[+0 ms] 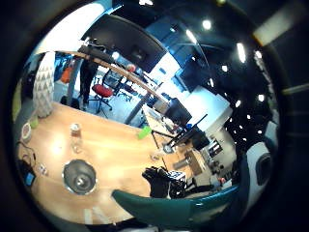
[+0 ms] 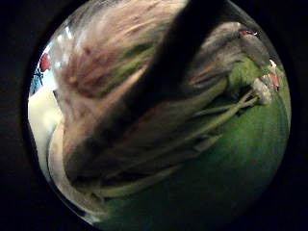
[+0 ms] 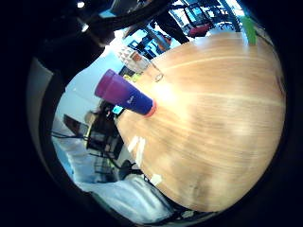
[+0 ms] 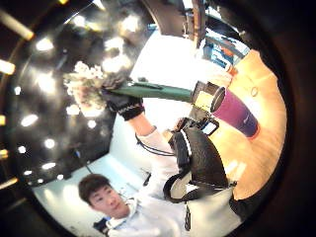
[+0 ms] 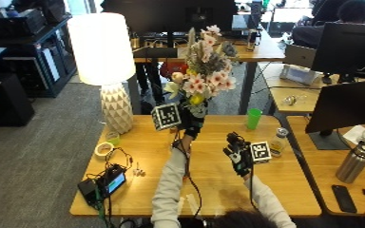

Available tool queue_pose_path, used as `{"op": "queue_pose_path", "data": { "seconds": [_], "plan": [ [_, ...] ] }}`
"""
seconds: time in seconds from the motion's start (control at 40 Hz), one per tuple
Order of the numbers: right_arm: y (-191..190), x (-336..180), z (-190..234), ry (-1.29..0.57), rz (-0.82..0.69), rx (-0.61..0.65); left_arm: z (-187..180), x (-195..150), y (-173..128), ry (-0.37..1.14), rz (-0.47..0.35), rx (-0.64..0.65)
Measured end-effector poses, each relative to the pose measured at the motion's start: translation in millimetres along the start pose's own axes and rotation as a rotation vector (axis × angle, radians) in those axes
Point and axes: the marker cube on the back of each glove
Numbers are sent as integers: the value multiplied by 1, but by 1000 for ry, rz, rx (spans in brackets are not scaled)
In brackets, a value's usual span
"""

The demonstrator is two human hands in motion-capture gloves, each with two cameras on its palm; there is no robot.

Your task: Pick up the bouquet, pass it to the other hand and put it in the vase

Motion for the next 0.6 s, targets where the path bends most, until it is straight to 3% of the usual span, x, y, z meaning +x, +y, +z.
{"op": "queue_pose_path", "data": {
  "seconds": [0.08,0.15,0.2,0.28,0.38,0.43,0.5,0.55,0.6],
  "plan": [
    [-7,4,-11,61,-4,16,-11,0,-16,11,-1,57],
    [-6,-8,-14,-27,129,35,-23,-11,-27,-10,11,98],
    [-9,-5,-18,-14,114,37,-28,-22,-32,-34,8,120],
    [-16,9,-26,60,44,36,-34,-45,-36,-48,-15,148],
    [-15,11,-25,6,115,40,-37,-71,-36,-54,-74,160],
    [-17,14,-25,29,49,37,-37,-84,-34,-53,-106,157],
    [-25,29,-31,164,-196,27,-38,-101,-30,-56,-122,155],
    [-21,30,-28,135,-114,29,-38,-110,-26,-45,-121,148],
    [-12,22,-22,23,104,40,-37,-116,-21,16,-87,123]
  ]
}}
